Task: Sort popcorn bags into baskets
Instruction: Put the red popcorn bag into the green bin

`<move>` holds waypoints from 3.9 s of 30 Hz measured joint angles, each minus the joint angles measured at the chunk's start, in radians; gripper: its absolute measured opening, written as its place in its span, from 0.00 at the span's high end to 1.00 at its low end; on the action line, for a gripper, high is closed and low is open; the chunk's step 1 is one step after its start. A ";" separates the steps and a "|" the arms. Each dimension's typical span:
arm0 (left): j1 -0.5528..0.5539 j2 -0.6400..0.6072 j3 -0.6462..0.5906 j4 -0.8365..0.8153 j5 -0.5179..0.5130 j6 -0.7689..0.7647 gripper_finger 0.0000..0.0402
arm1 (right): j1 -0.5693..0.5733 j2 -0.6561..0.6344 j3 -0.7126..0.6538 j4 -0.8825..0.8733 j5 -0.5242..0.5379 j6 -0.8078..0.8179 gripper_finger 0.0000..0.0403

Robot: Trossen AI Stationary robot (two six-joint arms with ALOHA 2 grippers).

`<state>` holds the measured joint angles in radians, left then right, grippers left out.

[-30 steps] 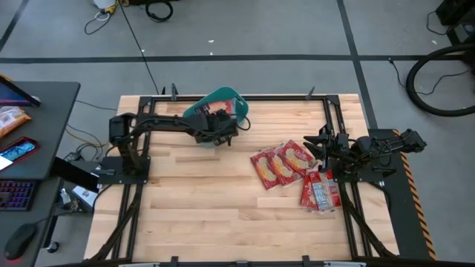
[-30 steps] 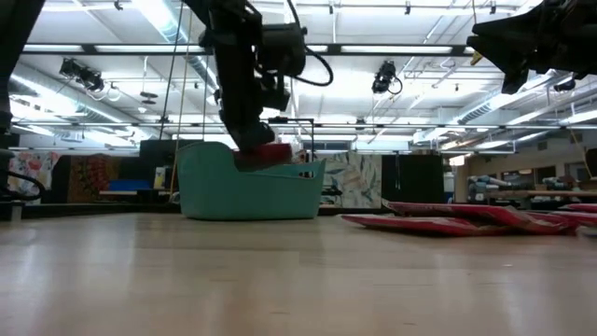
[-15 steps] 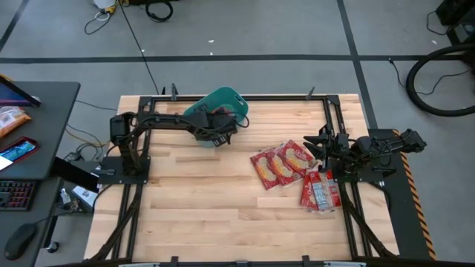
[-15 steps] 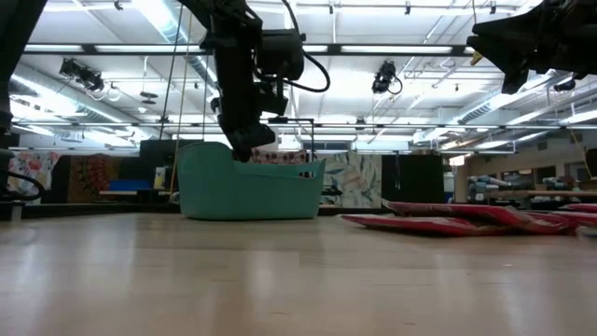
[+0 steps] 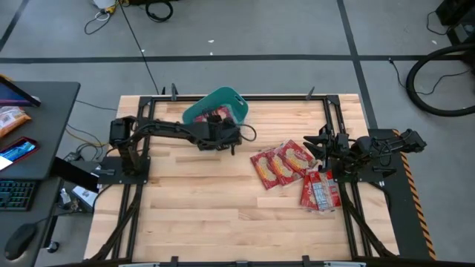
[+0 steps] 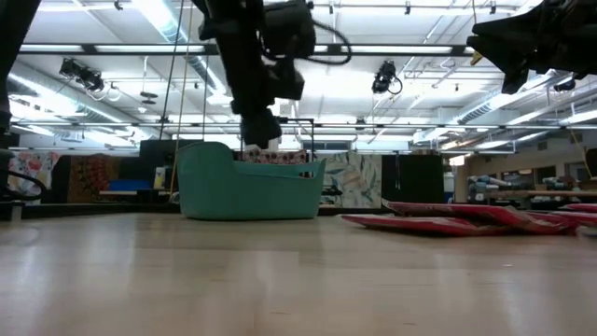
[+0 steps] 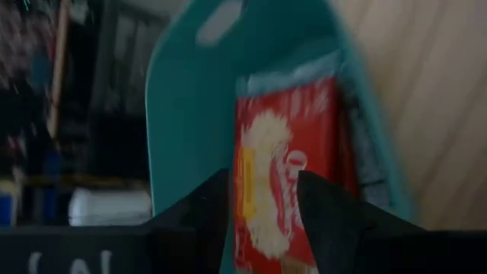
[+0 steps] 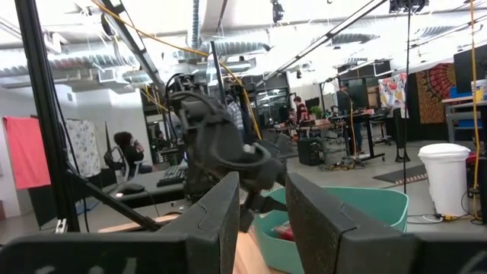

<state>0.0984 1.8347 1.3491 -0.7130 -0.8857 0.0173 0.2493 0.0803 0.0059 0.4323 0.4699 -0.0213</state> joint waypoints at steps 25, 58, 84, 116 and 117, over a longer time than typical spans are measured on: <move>-0.163 0.114 0.000 0.265 0.351 0.455 0.61 | 0.000 0.000 0.000 0.001 0.002 0.000 0.72; -0.186 0.287 -0.001 0.824 0.513 0.798 0.61 | 0.000 -0.001 0.000 0.001 0.005 0.000 0.72; -0.176 0.414 0.232 0.730 0.606 0.892 0.66 | 0.000 0.002 0.000 0.000 0.003 0.000 0.72; -0.126 0.468 0.231 0.722 0.591 0.930 0.97 | 0.000 0.002 0.000 -0.001 0.005 0.000 0.72; -0.129 0.462 0.231 0.703 0.585 0.915 0.97 | 0.000 0.002 0.000 0.000 0.005 0.000 0.72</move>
<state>-0.0306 2.2969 1.5797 -0.0100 -0.3002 0.9327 0.2493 0.0822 0.0059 0.4327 0.4751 -0.0215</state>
